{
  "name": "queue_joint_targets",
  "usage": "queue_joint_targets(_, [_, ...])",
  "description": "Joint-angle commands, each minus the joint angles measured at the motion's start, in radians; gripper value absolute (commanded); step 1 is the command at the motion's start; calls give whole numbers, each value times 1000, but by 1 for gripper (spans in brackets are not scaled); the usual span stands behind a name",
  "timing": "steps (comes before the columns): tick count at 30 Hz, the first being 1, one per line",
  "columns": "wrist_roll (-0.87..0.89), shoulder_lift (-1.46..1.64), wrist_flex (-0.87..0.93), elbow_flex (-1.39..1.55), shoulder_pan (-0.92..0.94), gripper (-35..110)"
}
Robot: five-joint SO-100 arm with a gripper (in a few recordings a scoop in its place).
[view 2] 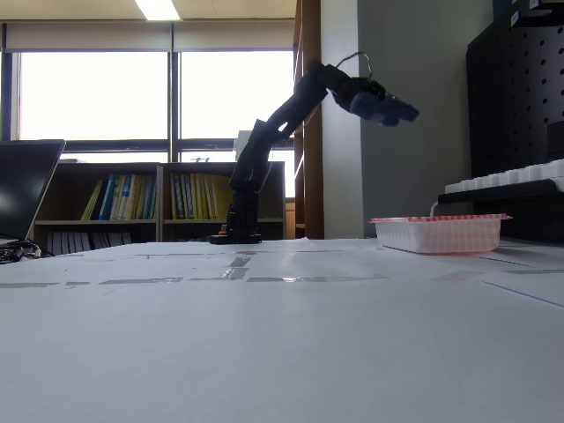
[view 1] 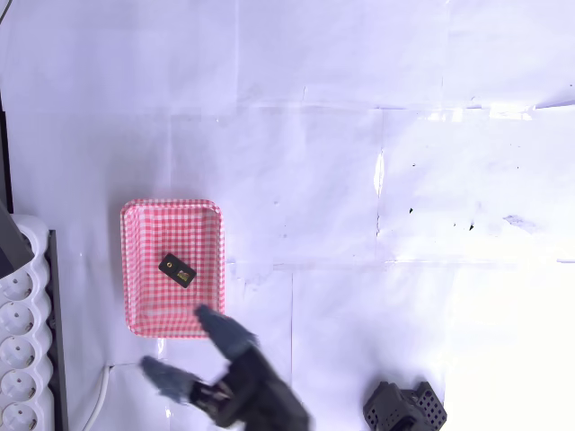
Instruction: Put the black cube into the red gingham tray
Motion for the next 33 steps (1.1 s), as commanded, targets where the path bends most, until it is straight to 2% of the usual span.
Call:
queue_joint_targets(1, [-12, -517, -221, -569, 101, 0])
queue_joint_targets(3, [11, -718, -331, -824, 176, 0])
queue_joint_targets(7, [144, -1077, -416, -1287, 359, 0])
queue_joint_targets(13, [371, -1502, -420, -1853, 657, 0])
queue_joint_targets(17, [476, -1666, -397, -2121, 755, 0])
queue_joint_targets(21, [511, -1740, -383, -2283, 795, 0])
queue_joint_targets(28, [480, -1833, -8, -2283, 788, 0])
queue_joint_targets(33, [466, -1833, 178, -2283, 798, 0])
